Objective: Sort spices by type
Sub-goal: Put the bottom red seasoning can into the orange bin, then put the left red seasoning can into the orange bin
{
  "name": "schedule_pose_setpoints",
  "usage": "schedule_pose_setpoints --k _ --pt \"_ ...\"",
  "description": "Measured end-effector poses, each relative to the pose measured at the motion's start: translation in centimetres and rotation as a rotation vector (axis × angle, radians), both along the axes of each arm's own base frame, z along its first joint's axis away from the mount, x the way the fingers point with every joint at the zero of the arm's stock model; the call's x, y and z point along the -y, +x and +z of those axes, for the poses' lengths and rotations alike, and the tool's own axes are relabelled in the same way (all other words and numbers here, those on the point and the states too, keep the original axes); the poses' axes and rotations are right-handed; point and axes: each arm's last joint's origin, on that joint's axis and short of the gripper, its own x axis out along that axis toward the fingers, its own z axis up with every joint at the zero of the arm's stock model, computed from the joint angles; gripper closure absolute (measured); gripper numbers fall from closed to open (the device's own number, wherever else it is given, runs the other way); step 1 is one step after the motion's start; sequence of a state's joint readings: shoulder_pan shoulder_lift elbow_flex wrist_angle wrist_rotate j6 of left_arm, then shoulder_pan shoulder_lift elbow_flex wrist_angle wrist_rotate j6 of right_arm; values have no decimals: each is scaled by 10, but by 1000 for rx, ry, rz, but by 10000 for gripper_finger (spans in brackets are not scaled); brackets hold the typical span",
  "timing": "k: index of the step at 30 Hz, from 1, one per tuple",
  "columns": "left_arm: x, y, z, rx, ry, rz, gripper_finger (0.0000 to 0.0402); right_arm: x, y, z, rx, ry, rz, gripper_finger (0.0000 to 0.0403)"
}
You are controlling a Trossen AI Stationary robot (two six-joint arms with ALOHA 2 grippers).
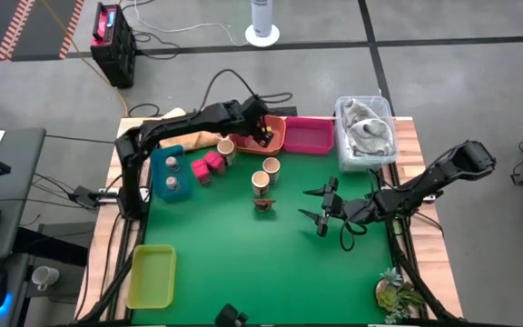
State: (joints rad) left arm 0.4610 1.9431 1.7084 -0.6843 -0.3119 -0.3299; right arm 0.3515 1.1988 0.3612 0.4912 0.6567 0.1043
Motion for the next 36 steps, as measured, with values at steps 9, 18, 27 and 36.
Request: schedule_pose_setpoints --k 9,18,27,36 --pt "-5 5 -31 -114 -53 5 177 0 0 0 3 1 0 101" --pt "-5 2 -34 -158 -65 -8 151 0 0 1 6 3 2 101" --pt "-5 -1 -10 -170 -2 -93 148 0 0 0 6 2 3 101" --pt "48 -40 50 -383 -102 -439 148 -2 -1 -1 -13 -2 12 101"
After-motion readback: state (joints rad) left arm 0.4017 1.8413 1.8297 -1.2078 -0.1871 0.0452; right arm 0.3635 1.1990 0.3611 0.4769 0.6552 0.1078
